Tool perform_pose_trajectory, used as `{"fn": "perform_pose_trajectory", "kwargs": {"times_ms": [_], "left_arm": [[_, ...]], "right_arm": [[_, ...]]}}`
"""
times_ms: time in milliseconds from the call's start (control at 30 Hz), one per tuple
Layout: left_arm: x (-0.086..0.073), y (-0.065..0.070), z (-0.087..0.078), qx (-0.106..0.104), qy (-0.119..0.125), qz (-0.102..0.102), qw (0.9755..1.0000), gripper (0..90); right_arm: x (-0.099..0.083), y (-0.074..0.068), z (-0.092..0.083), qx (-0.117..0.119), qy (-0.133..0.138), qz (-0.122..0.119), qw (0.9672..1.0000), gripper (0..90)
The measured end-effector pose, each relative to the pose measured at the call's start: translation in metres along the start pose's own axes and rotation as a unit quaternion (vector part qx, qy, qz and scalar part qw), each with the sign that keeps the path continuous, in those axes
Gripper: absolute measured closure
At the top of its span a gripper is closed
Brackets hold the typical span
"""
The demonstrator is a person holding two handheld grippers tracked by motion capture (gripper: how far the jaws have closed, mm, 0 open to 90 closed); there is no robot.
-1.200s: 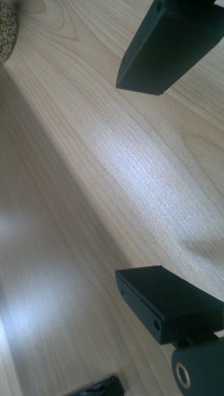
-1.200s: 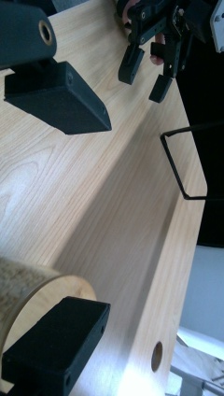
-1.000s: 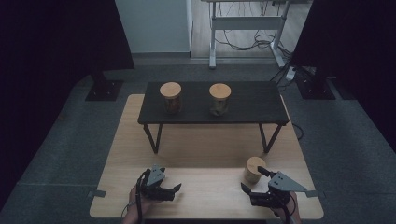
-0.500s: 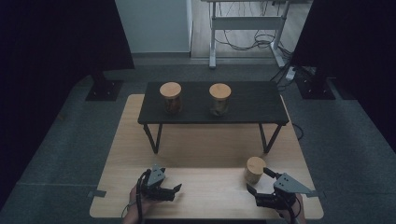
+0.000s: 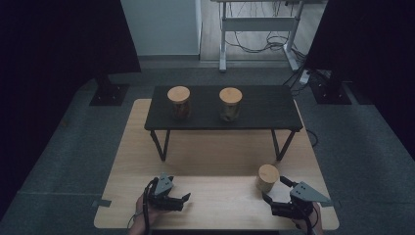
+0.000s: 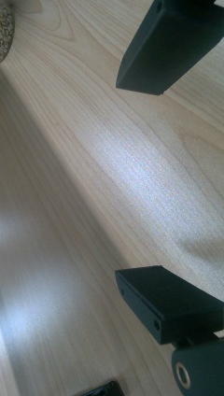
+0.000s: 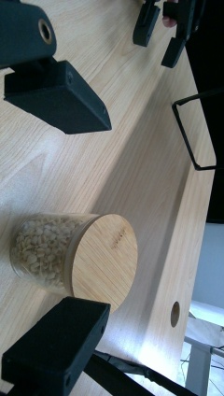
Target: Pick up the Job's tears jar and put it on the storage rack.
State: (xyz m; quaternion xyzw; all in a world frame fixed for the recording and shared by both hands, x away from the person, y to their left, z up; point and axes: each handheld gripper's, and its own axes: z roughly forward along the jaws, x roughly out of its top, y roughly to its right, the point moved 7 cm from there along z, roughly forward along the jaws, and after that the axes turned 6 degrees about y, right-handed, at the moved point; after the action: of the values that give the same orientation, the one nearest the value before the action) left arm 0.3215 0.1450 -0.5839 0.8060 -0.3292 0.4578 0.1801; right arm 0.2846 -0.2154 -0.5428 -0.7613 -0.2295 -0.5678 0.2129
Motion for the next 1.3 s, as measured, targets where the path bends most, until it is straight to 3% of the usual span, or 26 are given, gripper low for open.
{"fn": "perform_pose_trajectory", "kwargs": {"times_ms": [800, 1300], "left_arm": [[-0.001, 0.000, 0.002, 0.000, -0.004, 0.000, 1.0000, 8.0], [-0.002, 0.000, 0.002, 0.002, -0.005, 0.000, 1.0000, 7.9]], "right_arm": [[-0.015, 0.019, 0.008, -0.016, -0.022, 0.014, 0.9995, 9.9], [-0.022, 0.026, 0.023, -0.019, -0.042, 0.004, 0.9989, 9.2]]}}
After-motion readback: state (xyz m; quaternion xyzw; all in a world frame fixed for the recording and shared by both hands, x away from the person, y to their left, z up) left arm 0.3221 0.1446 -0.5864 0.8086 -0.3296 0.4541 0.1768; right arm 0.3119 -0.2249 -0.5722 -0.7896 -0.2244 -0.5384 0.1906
